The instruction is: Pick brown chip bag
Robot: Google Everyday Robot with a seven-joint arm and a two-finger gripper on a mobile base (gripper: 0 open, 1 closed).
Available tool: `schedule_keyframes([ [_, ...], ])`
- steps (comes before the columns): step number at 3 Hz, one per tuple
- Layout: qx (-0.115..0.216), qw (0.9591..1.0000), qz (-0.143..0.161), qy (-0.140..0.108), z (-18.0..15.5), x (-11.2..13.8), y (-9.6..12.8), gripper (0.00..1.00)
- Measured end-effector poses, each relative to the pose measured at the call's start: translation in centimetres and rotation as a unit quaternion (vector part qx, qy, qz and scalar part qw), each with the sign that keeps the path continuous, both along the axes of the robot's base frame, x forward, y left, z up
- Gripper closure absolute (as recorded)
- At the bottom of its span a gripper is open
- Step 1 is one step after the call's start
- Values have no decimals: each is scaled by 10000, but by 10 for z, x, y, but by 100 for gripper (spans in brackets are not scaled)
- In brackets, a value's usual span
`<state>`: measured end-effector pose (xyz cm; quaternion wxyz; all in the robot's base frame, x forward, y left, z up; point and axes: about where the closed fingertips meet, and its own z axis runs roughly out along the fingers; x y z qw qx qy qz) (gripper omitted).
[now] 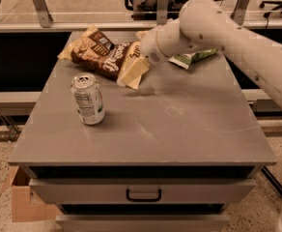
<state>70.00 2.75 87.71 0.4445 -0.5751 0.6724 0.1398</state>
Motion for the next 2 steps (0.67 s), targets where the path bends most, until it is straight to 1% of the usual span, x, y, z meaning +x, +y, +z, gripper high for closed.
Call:
schedule_keyframes([
  [1, -31, 10000, 34, -8, -21, 23, 18, 0],
  [2, -42, 10000, 83, 7, -35, 36, 25, 13],
])
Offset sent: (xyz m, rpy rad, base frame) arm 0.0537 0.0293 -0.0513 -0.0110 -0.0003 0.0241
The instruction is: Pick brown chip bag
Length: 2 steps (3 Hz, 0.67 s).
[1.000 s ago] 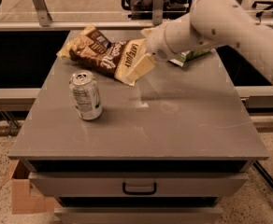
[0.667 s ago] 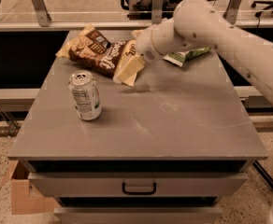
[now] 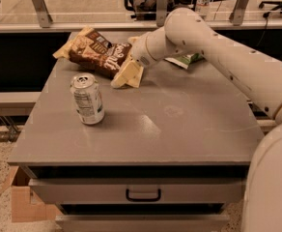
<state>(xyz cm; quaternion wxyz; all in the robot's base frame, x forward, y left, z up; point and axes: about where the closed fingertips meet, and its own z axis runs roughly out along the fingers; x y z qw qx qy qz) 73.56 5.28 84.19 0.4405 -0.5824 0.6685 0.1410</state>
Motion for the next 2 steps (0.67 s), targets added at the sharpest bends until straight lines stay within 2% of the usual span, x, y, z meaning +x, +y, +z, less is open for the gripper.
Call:
schedule_keyframes([
  [1, 0, 10000, 11, 3, 2, 2, 1, 45],
  [2, 0, 10000, 11, 3, 4, 2, 1, 69],
])
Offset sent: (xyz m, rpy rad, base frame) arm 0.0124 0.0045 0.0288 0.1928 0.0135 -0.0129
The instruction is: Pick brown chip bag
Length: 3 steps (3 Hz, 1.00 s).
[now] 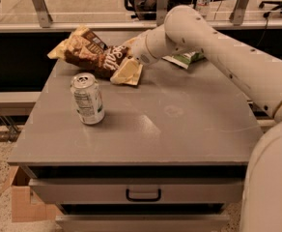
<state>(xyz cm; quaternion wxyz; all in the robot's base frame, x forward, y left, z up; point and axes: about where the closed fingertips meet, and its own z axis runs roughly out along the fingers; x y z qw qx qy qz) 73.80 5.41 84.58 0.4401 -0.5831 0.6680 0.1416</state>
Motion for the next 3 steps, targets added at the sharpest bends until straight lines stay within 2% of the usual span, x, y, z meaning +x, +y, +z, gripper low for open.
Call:
schedule_keyframes([
  [1, 1, 10000, 0, 0, 1, 0, 0, 92],
  [2, 2, 10000, 0, 0, 3, 0, 0, 100],
  [3, 564, 9982, 201, -88, 33, -9, 0, 100],
])
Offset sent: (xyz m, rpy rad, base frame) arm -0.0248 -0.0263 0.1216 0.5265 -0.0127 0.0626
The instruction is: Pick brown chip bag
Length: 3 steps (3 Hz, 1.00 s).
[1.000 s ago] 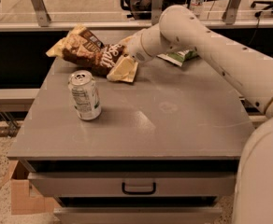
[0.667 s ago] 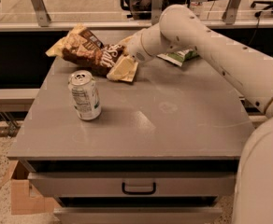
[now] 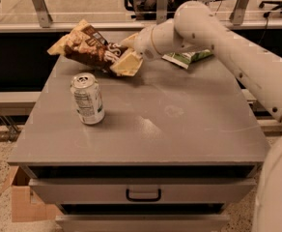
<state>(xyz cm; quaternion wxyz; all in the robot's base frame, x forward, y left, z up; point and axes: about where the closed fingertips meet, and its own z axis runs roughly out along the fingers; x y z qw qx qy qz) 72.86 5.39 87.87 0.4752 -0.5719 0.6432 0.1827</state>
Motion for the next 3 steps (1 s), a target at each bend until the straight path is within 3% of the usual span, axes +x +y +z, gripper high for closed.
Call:
schedule_keyframes([
  [1, 1114, 9927, 403, -244, 67, -22, -12, 100],
  [2, 1606, 9844, 697, -174, 105, -38, -20, 100],
  [3, 1633, 9836, 753, -139, 108, -41, -19, 100],
])
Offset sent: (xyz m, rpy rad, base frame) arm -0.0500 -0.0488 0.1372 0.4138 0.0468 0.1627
